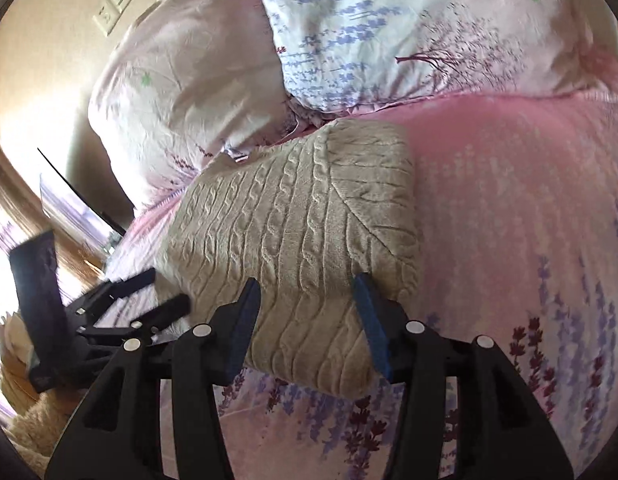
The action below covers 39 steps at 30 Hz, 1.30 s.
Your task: Fold small clothes
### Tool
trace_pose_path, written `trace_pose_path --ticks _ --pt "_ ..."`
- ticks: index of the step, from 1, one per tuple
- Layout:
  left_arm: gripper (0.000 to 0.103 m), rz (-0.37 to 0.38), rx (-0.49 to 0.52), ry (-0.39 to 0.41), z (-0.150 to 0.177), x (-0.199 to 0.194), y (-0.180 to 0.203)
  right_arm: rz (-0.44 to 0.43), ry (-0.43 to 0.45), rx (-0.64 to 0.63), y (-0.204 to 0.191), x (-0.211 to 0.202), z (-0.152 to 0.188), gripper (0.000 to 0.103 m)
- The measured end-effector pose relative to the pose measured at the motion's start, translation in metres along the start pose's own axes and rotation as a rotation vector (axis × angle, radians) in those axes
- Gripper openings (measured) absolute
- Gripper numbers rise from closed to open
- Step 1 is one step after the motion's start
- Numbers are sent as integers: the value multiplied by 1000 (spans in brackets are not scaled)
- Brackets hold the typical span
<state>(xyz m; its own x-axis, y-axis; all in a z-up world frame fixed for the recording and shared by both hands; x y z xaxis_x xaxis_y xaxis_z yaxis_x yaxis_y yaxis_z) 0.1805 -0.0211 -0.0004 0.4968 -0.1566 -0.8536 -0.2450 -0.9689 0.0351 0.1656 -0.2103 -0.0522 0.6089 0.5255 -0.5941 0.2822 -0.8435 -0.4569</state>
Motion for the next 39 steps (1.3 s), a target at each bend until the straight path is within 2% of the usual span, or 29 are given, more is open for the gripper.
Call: trace_pose_path --ticks 3,5,6,7,9,12,17,23,28,34,39 --pt "90 -19 -24 -7 5 0 -4 -3 7 20 0 -4 3 52" --pt "91 -37 -30 4 8 -5 -7 28 21 18 -3 -12 4 60" --pt "93 -59 -34 13 10 -8 -9 38 34 12 -6 -17 5 69" --pt "96 -83 -37 20 13 -11 -11 50 58 1 -10 -24 5 83" --pt "97 -117 -39 33 18 -18 -15 145 108 -21 -15 -37 8 102" --pt "101 -125 -52 42 29 -27 -20 274 166 -67 -22 -50 16 102" --pt "101 -115 -84 39 49 -38 -26 483 151 -87 -20 -46 30 102" --pt "101 -99 -135 -12 67 -32 -35 512 65 -83 -19 -24 53 102" --pt "101 -101 -128 -17 71 -31 -32 565 42 -131 -28 -12 62 102" --pt "101 -81 -141 -71 75 -17 -29 576 -11 -148 -34 4 70 102" --pt "101 -99 -126 -76 75 -14 -28 583 -40 -160 -35 11 71 102"
Point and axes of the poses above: each gripper's, at about its wrist camera, not at the fingertips, and x roughly the way its jaws point, y to its right, z to its underside, the point moved 6 cm from there along x, roughly the way its jaws point, and after that the axes turned 6 degrees about -y, right-handed, at the moved point
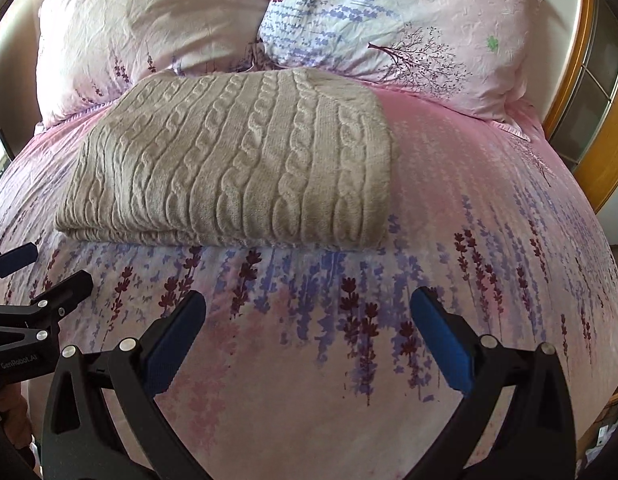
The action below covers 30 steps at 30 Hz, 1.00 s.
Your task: Fold small clothes
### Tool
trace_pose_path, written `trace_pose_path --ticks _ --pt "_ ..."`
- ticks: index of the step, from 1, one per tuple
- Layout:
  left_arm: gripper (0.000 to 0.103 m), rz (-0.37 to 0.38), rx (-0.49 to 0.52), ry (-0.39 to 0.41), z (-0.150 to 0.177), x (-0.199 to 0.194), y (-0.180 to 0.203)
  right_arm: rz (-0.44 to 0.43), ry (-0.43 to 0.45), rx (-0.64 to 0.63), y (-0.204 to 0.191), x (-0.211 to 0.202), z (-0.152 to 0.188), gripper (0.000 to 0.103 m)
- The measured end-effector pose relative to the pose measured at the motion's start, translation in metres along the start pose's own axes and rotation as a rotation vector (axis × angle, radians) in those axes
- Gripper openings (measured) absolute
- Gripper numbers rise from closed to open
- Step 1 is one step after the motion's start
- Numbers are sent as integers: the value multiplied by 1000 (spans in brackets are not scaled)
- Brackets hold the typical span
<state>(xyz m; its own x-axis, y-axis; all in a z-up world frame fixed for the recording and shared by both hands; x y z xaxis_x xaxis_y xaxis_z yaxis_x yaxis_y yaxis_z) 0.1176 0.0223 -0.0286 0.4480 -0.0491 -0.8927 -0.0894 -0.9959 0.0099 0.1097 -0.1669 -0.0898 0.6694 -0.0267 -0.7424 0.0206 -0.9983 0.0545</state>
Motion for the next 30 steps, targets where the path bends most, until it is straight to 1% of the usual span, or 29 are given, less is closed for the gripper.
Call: trace_pose_path --ticks 3,5,9,30 --pt "101 -1 8 6 0 0 0 0 -32 -1 -1 5 1 102" --pt "101 1 9 7 0 0 0 -10 -38 12 -1 5 1 102" --pt "101 1 6 9 0 1 0 -46 -53 45 3 7 1 102" --pt "101 0 4 10 -2 2 0 -42 -48 48 2 7 2 102"
Point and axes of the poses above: each gripper's, at about its wrist camera, not at the fingertips, and x roughly the way its jaws point, y to its right, z to its underside, the point moved 6 cm from there along x, roughly the way its jaws point, and after that the axes turned 6 degrees about -y, right-handed, at the moved point
